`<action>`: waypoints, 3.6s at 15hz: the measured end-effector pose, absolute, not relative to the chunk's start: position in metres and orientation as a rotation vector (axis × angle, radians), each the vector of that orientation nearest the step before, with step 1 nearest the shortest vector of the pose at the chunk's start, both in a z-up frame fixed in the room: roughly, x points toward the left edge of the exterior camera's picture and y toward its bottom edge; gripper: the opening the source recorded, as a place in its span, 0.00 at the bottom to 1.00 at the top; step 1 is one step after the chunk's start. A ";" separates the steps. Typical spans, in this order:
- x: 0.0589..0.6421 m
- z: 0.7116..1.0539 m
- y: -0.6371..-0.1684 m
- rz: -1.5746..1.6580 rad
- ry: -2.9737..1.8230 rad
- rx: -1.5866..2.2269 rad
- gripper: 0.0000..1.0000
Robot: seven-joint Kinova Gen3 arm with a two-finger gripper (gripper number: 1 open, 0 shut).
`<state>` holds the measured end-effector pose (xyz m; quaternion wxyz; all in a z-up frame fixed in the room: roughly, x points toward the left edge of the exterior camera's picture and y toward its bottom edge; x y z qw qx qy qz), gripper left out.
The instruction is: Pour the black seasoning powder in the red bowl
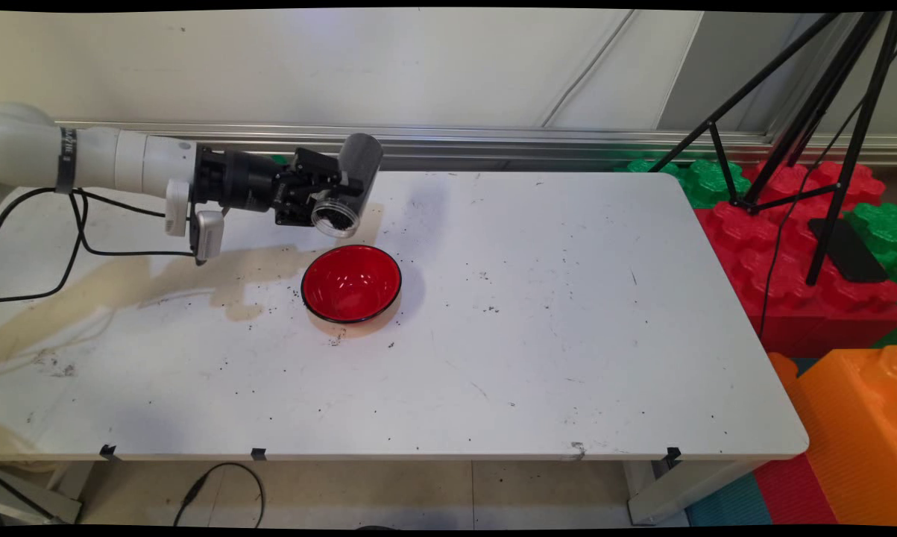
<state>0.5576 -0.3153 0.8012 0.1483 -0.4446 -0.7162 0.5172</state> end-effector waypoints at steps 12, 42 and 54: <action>0.553 0.801 -0.309 1.568 -1.979 -1.480 0.00; 0.545 0.802 -0.302 1.671 -1.893 -1.684 0.00; 0.545 0.801 -0.302 1.680 -1.887 -1.705 0.00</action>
